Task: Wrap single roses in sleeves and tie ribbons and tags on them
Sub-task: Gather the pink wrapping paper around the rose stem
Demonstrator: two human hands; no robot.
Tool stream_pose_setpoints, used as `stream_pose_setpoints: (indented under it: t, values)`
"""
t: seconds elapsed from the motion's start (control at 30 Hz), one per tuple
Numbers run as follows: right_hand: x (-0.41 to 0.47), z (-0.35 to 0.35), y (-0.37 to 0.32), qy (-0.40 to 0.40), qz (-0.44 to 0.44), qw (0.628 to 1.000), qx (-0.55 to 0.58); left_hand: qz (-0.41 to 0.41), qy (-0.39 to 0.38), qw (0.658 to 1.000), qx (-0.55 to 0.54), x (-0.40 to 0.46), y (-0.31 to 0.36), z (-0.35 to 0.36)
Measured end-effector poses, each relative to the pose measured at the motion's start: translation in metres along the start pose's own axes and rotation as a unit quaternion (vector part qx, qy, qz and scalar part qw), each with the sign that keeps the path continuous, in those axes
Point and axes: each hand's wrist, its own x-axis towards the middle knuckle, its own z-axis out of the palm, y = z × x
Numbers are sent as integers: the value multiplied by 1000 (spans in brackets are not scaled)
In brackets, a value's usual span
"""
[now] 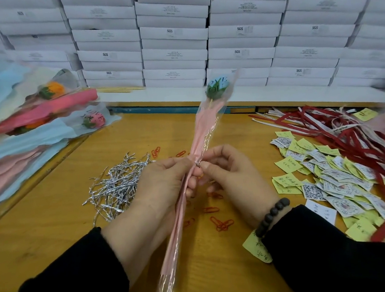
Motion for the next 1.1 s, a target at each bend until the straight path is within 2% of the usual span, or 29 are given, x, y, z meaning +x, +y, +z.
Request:
stream_pose_setpoints:
  t: [0.1, 0.27, 0.43, 0.57, 0.73, 0.87, 1.03, 1.1]
  values:
    - [0, 1, 0, -22, 23, 997, 72, 1, -5, 1000, -8, -1, 0, 0]
    - [0, 0, 2, -18, 2, 999, 39, 8, -9, 1000, -9, 0, -1, -2]
    - [1, -1, 4, -13, -8, 997, 81, 29, -14, 999, 16, 0, 0, -4]
    - [0, -3, 3, -32, -25, 998, 54, 41, -18, 998, 41, 1, 0, -7]
    - [1, -1, 0, 19, -11, 1000, 19, 78, -35, 988, 130, 0, -5, -3]
    - [2, 1, 1, 41, 15, 999, -19, 85, -32, 984, 156, 1, -6, -3]
    - [3, 1, 1, 14, 117, 984, 134, 89, -36, 984, 148, -2, -7, -2]
    - [4, -1, 0, 3, 118, 984, 135, 81, -35, 986, 138, -2, -6, -2]
